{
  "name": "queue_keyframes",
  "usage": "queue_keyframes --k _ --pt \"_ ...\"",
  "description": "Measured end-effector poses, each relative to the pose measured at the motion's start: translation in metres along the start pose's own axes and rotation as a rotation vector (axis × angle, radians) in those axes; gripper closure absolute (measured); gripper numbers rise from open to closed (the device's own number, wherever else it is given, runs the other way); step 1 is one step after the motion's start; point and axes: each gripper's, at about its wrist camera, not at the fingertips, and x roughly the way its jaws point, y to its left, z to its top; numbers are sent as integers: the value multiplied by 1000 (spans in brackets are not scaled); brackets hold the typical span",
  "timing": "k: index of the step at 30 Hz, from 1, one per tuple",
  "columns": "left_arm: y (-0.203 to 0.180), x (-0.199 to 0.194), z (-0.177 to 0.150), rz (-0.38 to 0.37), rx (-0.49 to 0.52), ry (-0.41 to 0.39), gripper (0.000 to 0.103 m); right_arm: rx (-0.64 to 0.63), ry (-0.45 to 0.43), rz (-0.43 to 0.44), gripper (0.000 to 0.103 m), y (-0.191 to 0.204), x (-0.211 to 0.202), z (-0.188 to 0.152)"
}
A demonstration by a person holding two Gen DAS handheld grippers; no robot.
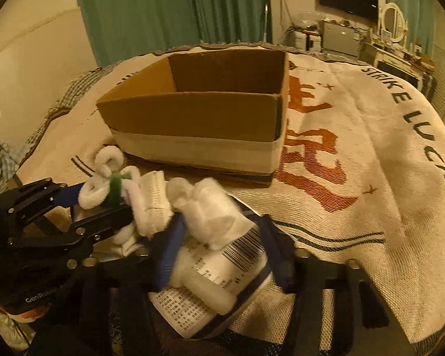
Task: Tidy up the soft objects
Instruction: 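Grasp the white pipe-cleaner toy with left tool while right tool grasps white sock bundle, then carry both held items over the box and open both tools to drop them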
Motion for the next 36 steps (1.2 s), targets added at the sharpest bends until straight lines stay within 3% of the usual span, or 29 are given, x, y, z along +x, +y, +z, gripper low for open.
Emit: queue_keyframes --k 4,21,28,36 --pt "6 -3 0 -44 -28 -3 67 0 -14 -3 74 3 0 0" --pt "1 -65 19 41 -13 -147 69 -48 -186 -95 77 19 -74 8" --pt "8 -59 53 65 -22 -174 69 -60 -251 -67 77 18 -89 49" --pt "36 -19 107 86 -46 -171 69 -61 -242 -41 77 4 -49 117"
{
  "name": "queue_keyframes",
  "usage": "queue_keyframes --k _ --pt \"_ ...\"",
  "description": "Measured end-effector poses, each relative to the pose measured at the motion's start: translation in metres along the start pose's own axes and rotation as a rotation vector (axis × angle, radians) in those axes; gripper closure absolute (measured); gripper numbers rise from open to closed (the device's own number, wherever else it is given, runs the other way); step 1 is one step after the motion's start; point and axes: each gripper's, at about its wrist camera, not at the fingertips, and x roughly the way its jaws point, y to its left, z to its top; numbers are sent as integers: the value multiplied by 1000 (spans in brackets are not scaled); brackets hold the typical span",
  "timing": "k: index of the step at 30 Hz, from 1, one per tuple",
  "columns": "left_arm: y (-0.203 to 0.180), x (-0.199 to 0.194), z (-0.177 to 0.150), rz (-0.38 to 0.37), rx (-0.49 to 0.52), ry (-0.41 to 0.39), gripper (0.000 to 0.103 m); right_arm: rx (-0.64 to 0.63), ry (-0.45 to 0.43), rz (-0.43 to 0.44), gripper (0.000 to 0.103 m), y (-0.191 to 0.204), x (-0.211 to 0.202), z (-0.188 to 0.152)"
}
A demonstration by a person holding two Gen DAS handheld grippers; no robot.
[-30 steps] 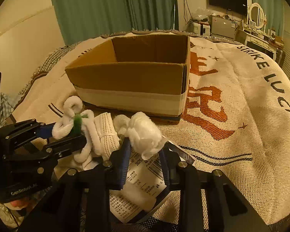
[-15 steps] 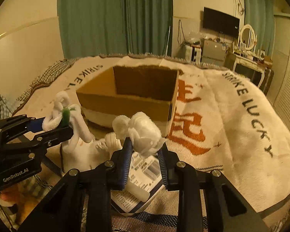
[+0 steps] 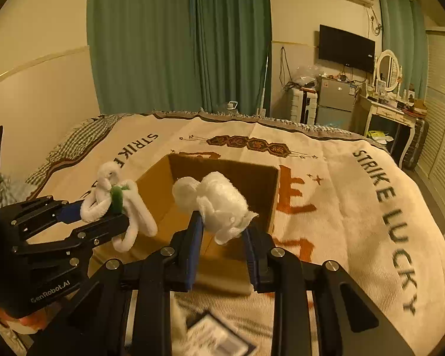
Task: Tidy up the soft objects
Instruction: 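Carry both held items over the box and open both tools to drop them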
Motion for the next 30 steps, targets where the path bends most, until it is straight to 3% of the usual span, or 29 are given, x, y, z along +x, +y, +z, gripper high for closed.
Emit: queue_keyframes --k 7,12,16,18,20,23,26,30 --pt "16 60 21 38 5 45 69 19 42 -7 77 -20 66 24" --pt "20 91 16 47 18 93 69 35 87 2 77 -29 102 18" --pt "18 99 12 59 28 107 65 41 123 5 70 -32 118 9" --pt "18 100 10 63 23 122 58 50 119 -11 58 -34 117 6" --pt "19 101 11 72 3 139 33 67 98 -3 47 -37 111 6" --pt "21 87 14 81 -9 112 31 91 62 0 38 -38 93 7" --pt "19 61 22 90 -4 70 31 91 42 -26 38 -37 69 10" --pt "11 4 31 93 32 -44 31 84 27 -91 34 -31 26 14"
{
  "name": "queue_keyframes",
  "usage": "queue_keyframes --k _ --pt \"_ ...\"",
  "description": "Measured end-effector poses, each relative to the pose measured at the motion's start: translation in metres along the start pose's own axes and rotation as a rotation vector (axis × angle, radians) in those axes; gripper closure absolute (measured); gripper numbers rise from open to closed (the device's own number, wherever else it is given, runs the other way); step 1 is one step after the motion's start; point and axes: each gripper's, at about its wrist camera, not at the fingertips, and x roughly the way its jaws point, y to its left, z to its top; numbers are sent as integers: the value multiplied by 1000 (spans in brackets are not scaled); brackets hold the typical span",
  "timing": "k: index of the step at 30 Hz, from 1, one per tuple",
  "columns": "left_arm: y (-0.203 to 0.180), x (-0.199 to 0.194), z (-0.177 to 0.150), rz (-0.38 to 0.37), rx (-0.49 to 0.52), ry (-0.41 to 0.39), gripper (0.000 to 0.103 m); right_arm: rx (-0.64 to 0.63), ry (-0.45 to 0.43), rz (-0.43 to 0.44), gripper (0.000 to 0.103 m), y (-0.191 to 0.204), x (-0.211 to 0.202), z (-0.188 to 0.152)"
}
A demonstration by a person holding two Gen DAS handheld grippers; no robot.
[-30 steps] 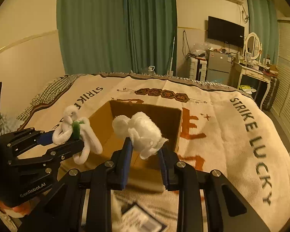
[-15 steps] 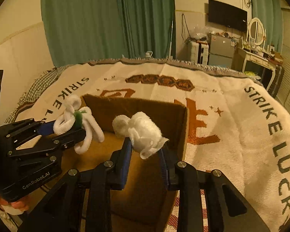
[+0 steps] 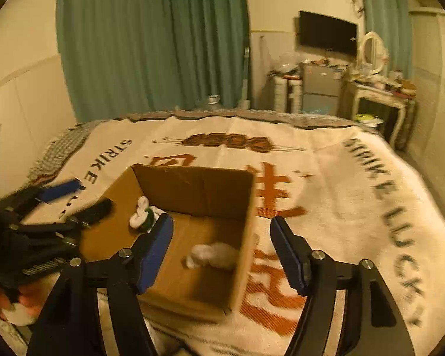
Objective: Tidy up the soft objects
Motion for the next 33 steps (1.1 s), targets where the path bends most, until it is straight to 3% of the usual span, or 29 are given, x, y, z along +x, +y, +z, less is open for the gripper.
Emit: queue_keyframes --k 4,5,6,10,13,19,27,33 --pt "0 -49 4 6 9 -76 27 -12 -35 -31 23 5 -52 -3" --pt "0 -61 2 10 12 -88 14 -13 -48 -27 20 6 -67 -5" --pt "0 -71 0 17 14 -101 10 -15 -54 -28 18 8 -77 -7" --pt "-3 -102 -21 44 28 -128 10 -37 -75 -35 8 17 -111 -25" --pt "-5 -108 -42 53 14 -105 10 -53 -48 -24 7 28 -121 -49" --pt "-9 -90 -87 114 2 -10 10 -92 39 -11 8 44 -103 -106" --pt "-10 -62 -141 90 -26 85 10 -89 133 48 8 51 -61 -153" --pt "-8 -54 -145 83 -42 123 10 -57 238 114 32 50 -28 -170"
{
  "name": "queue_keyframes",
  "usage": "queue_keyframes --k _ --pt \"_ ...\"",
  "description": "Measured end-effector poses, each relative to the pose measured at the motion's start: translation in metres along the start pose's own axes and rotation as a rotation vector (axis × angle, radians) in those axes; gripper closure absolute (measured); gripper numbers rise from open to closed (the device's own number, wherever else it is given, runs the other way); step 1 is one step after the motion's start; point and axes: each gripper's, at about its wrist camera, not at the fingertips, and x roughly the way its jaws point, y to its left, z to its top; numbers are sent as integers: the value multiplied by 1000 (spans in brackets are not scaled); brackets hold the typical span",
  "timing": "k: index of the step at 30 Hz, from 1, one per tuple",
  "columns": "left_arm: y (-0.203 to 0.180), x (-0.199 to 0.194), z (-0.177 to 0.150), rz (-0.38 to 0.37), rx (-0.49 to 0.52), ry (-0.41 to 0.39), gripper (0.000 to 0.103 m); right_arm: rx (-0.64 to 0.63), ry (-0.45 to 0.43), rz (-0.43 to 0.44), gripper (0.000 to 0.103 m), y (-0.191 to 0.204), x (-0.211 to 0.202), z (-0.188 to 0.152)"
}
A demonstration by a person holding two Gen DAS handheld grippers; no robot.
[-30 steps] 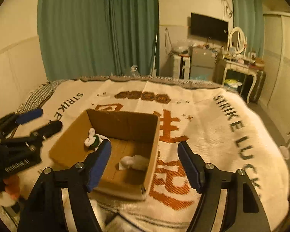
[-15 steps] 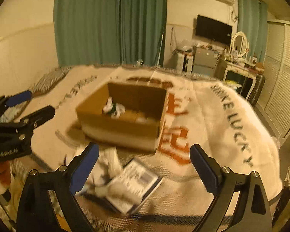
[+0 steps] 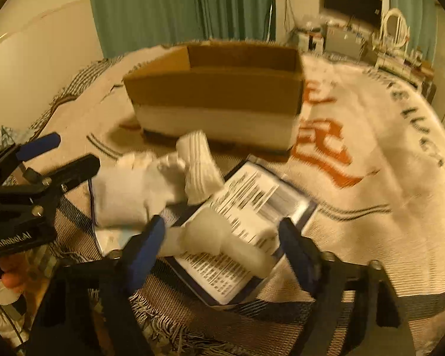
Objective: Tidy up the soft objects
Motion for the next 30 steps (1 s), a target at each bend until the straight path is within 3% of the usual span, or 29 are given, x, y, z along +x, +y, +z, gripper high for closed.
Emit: queue_keyframes --k 3,8,16,25,30 --pt "-2 1 0 -5 1 14 10 1 16 12 43 0 4 -3" --pt "-17 -2 1 -20 34 10 11 -2 20 68 72 1 -3 -6" --pt "-38 0 8 -32 45 33 12 24 -62 85 75 -9 -37 -3" --pt "-78 25 15 -78 52 96 12 66 -129 -12 75 -48 -51 14" --pt "-100 48 14 -81 95 139 23 101 -104 -55 75 -71 -37 11"
